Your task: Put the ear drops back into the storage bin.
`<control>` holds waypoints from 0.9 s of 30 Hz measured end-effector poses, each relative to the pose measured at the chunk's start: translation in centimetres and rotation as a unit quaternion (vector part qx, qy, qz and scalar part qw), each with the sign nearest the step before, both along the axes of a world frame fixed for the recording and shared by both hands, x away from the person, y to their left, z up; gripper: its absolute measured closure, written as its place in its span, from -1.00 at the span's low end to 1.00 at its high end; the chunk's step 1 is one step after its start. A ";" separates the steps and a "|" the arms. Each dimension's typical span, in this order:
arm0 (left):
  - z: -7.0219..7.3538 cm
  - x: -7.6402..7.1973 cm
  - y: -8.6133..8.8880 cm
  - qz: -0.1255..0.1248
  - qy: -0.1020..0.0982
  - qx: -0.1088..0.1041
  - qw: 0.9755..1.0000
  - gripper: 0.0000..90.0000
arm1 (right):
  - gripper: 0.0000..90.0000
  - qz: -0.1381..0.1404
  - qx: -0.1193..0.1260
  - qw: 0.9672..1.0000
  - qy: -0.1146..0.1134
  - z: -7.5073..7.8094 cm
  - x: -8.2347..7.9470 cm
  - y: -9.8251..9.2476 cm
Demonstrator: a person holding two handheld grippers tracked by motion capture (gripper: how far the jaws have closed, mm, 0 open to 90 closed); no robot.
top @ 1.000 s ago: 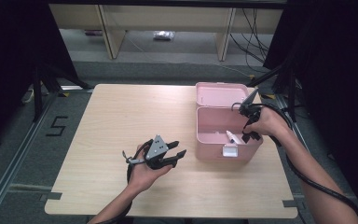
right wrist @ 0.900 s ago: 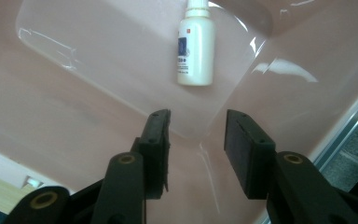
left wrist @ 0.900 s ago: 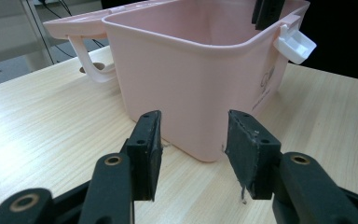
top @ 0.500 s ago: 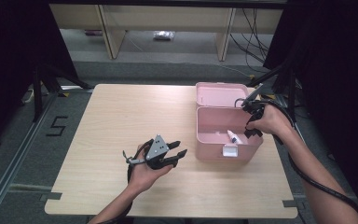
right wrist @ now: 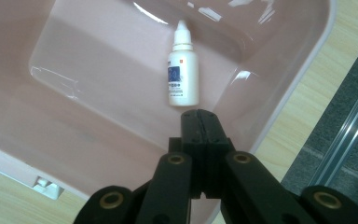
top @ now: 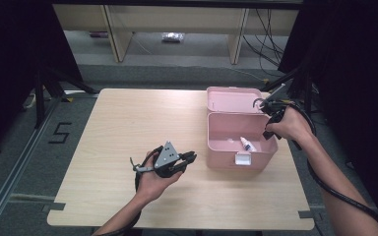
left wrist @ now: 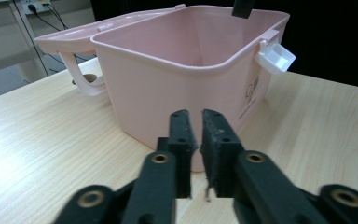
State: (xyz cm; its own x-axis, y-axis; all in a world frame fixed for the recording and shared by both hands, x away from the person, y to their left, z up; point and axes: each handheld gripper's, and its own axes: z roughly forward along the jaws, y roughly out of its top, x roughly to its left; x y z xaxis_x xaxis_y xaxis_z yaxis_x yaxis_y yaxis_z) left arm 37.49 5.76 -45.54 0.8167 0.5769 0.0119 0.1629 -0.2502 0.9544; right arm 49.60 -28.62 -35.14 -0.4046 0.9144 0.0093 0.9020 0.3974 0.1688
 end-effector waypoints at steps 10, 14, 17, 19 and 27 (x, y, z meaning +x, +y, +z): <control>0.8 -0.4 -0.3 -0.015 0.000 -0.009 1.000 1.00 | 1.00 -0.008 0.014 0.999 -0.029 0.6 0.3 -0.9; 1.3 -0.6 -0.7 -0.023 -0.011 -0.012 1.000 1.00 | 1.00 -0.018 0.040 0.999 -0.020 1.0 0.3 -1.1; 1.5 -0.7 -1.0 -0.026 -0.018 -0.015 0.999 1.00 | 1.00 -0.013 0.034 0.999 -0.030 1.3 0.4 -1.3; 1.6 -0.8 -1.1 -0.029 -0.019 -0.015 0.999 1.00 | 1.00 -0.014 0.038 0.999 -0.031 1.4 0.5 -1.5; 1.7 -0.7 -1.6 -0.036 -0.019 -0.013 0.999 1.00 | 1.00 -0.020 0.047 0.998 -0.037 1.4 0.5 -2.1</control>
